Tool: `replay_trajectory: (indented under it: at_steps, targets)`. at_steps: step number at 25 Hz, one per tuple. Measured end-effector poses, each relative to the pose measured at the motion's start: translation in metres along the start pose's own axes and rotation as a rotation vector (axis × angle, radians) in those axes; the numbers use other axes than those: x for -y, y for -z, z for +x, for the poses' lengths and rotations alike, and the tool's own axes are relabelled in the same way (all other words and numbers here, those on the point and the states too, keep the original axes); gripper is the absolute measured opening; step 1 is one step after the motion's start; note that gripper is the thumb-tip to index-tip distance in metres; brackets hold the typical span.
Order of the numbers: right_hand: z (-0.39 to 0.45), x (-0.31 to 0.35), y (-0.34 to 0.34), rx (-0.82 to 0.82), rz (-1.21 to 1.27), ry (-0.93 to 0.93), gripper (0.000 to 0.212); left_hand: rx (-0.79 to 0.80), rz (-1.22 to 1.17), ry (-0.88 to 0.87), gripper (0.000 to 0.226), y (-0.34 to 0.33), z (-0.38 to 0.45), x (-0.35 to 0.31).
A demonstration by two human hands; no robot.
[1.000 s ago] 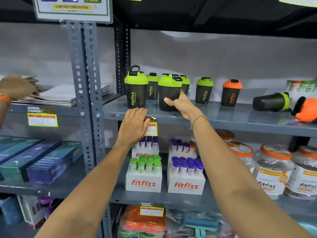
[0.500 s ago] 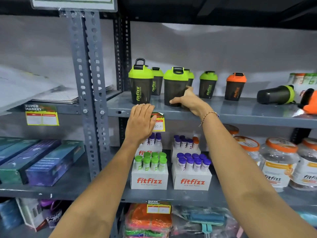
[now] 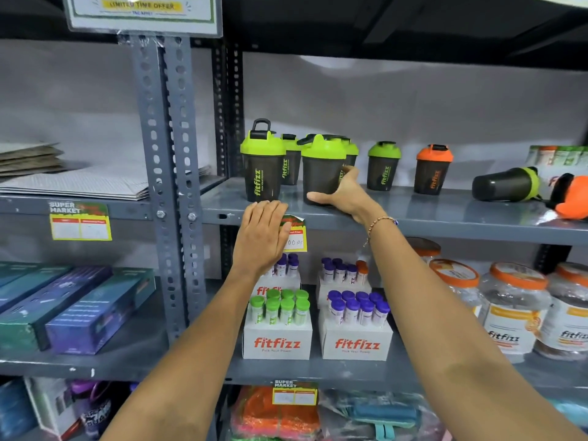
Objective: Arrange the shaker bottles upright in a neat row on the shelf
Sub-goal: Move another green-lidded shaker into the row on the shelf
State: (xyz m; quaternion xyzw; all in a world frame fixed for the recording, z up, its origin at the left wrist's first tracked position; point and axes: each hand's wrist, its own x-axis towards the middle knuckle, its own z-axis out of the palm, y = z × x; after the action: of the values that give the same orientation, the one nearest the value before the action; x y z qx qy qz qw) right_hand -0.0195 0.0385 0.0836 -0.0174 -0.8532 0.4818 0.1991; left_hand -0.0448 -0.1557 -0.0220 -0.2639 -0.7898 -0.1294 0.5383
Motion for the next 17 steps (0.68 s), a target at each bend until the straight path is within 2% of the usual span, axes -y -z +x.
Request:
replay_trajectory:
  at_steps: [3, 7, 10, 12, 15, 17]
  targets:
    - [-0.002, 0.003, -0.001, -0.007, 0.025, 0.026, 0.120, 0.018, -0.004, 0.004, 0.040, 0.003, 0.001, 0.000]
    - [-0.002, 0.001, 0.004, 0.040, 0.026, -0.003, 0.110, 0.031, 0.001, 0.008, 0.041, 0.005, 0.000, -0.001]
    - [-0.003, 0.001, -0.001, 0.032, -0.062, 0.013, 0.119, 0.044, -0.005, 0.019, 0.041, 0.005, -0.001, -0.002]
    - [0.000, 0.001, 0.003, 0.069, 0.005, -0.017, 0.123, 0.050, -0.006, 0.017, 0.040, 0.005, -0.001, -0.002]
    - [0.004, -0.003, 0.010, 0.133, 0.133, -0.040, 0.102, 0.040, -0.007, 0.017, 0.041, 0.005, 0.000, -0.002]
    - [0.004, -0.003, 0.009, 0.136, 0.121, -0.043, 0.090, 0.030, -0.015, 0.025, 0.041, 0.004, 0.000, -0.003]
